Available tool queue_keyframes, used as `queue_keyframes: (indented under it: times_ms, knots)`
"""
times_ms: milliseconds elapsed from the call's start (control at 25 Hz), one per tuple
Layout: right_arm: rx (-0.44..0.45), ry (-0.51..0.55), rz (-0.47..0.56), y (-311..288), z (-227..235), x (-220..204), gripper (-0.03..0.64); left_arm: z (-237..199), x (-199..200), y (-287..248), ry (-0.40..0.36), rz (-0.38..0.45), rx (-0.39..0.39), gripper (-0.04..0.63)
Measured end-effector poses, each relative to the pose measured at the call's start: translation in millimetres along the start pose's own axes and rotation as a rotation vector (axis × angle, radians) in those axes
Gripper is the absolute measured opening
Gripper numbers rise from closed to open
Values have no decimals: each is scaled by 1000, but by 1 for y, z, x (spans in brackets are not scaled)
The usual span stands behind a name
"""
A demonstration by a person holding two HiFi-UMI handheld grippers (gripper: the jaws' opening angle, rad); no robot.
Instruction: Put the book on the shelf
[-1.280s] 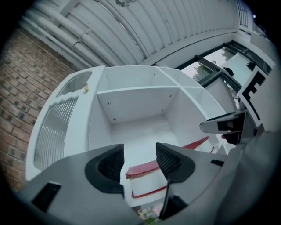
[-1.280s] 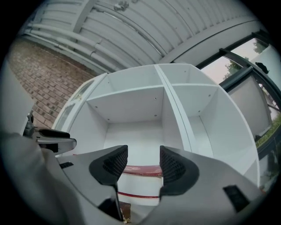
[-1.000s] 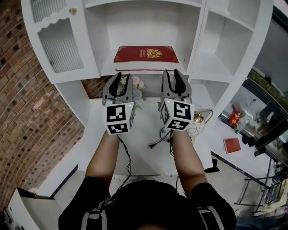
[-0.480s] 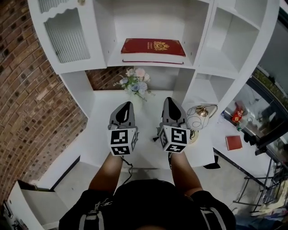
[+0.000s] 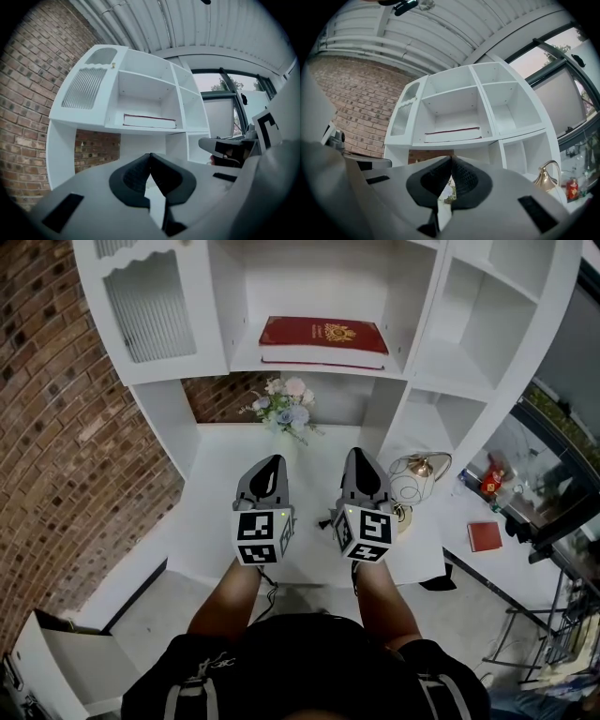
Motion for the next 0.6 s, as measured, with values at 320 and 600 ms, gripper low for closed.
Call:
queue_keyframes:
  times_ms: [320,600]
  knots:
    - [-2,2,3,15,-1,4,14,5,6,12,80,30,-20,14]
    - [2,5,4,24,4,7,14,17,6,16,54,17,-30,14]
Point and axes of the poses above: the fingertips, and each gripper's own axes: y backward along the fingers, z to its right, x out of its top, the point moved 5 cm from there along y, backward along the fingers
